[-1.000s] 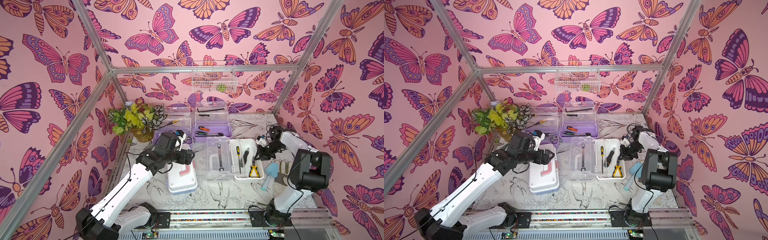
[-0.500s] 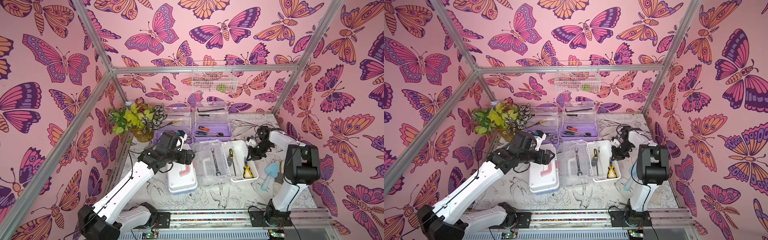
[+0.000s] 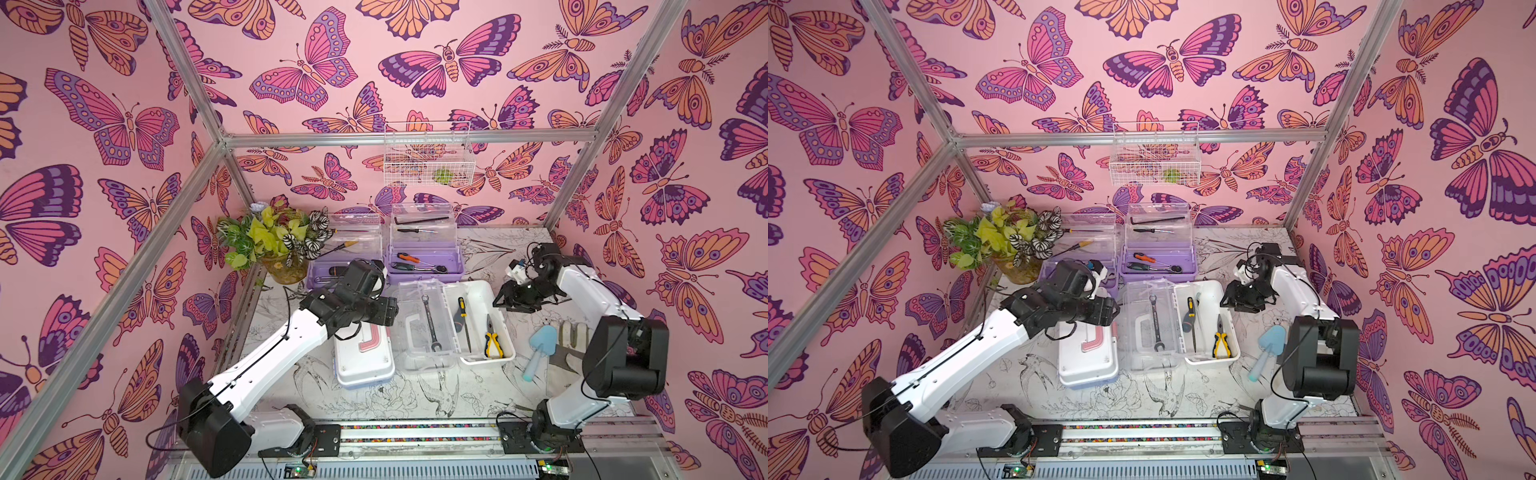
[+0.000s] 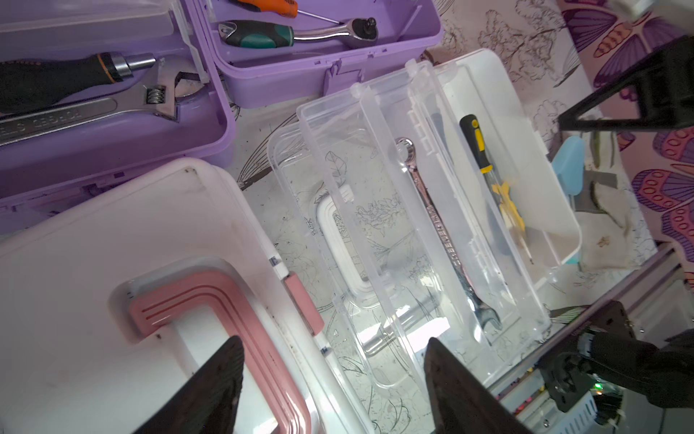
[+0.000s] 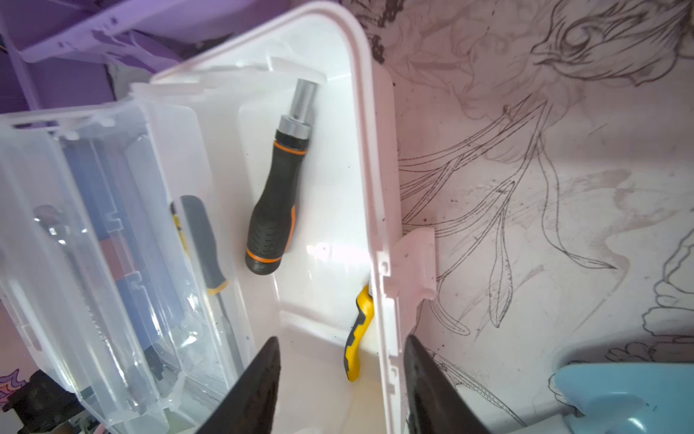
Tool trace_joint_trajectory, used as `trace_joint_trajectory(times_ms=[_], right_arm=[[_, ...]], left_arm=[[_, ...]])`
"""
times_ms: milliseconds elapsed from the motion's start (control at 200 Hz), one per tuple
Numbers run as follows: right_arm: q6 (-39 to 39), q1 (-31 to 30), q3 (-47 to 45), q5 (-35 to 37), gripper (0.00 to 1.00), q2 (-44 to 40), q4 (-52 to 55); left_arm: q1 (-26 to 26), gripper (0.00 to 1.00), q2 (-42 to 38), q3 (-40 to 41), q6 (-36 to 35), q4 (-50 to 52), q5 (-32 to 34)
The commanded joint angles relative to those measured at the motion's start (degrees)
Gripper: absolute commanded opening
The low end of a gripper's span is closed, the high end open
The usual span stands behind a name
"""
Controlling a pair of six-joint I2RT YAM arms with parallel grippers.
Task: Close toolboxes
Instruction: Place the toolbox at the center of the board, then move the toolbox to the center of the board.
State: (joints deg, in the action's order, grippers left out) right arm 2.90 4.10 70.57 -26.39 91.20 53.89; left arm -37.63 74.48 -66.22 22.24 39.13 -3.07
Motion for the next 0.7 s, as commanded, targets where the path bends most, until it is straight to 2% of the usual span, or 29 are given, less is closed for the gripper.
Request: trace_joint_trajectory(times_ms=[0,140,225,315,496,626,696], right_arm=[[3.7,0.0,-2.6,-1.1,0.53,-3.2,-1.6],[2.9,-0.1,-4.4,-1.1,0.52,-5.1,-1.7],[3.0,0.0,-5.5,-1.4,0.52,-5.7,-2.7],[3.9,-0.1,-6.4,-2.8,0.52,-5.5,-4.1],[2.9,-0.1,-6.9,-2.6,0.52,-5.8,-4.0],[2.9,0.0,-7.0,-2.1,0.52,-5.7,-4.3],[3.0,0.0,-7.1,-2.1,0.52,-5.4,-4.7]], left_arm=[[-1.0,0.64,1.3,-0.9,2.7,1.3,4.5],[-3.2,0.46,3.7,-2.6,4.1,0.1,4.9],[-4.9,0.42,7.3,-4.3,4.6,-0.4,4.3],[-5.4,0.32,11.1,-5.5,5.0,-0.5,3.8],[-5.4,0.04,13.0,-4.1,5.9,0.9,5.5],[-5.4,0.0,12.7,-2.2,5.3,1.9,6.3],[-4.8,0.0,14.2,-3.1,3.4,5.6,5.6]])
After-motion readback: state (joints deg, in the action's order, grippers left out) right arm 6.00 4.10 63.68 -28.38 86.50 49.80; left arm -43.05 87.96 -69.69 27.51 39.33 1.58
